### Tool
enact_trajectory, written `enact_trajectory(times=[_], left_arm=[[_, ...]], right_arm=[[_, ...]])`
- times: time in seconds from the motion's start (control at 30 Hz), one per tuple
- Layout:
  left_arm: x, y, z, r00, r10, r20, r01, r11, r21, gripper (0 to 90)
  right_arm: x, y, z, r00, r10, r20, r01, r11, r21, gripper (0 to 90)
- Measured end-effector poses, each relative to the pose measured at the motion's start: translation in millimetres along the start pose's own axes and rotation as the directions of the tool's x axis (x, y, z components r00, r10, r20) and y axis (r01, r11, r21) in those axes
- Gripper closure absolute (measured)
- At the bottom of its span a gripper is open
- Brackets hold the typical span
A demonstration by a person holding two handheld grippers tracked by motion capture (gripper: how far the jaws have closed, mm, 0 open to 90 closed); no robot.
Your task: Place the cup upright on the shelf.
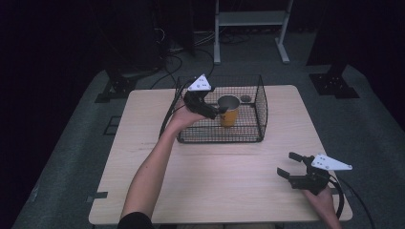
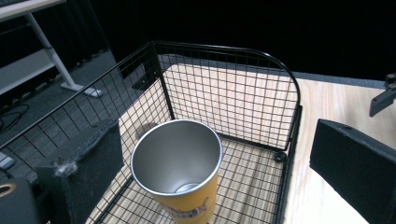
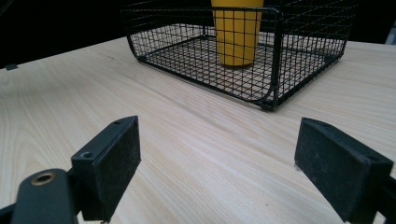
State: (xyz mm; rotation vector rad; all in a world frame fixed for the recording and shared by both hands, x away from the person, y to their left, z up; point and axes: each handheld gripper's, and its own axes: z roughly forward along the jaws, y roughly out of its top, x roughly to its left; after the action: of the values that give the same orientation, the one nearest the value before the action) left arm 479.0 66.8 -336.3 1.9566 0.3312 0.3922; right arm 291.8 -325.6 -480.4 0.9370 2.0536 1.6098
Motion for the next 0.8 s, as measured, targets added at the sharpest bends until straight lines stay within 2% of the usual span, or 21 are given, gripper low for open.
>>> enact_trajectory(times=[0.5,0.57,0.67,0.8], left_arm=[[-21.8,-10.3,-13.0,1.0000,0.006,0.007,-0.006,1.0000,-0.003,2.0],[-24.5,-12.3,-16.0,1.0000,0.004,0.008,-0.004,0.9997,-0.022,2.0],[-27.9,-15.2,-18.7,1.0000,0.004,0.001,-0.004,0.9997,-0.024,2.0],[-31.0,-21.8,-22.6,1.0000,-0.009,0.000,0.009,0.9998,-0.017,2.0]], right_arm=[[0.4,0.0,0.3,1.0000,-0.004,0.003,0.004,1.000,0.000,13.4],[0.4,0.0,0.3,1.0000,-0.002,0.002,0.002,1.000,0.002,13.3],[0.3,0.0,0.3,1.0000,-0.001,0.003,0.001,1.000,0.002,13.3],[0.5,0.0,0.3,1.0000,-0.001,0.005,0.001,1.000,0.002,13.3]])
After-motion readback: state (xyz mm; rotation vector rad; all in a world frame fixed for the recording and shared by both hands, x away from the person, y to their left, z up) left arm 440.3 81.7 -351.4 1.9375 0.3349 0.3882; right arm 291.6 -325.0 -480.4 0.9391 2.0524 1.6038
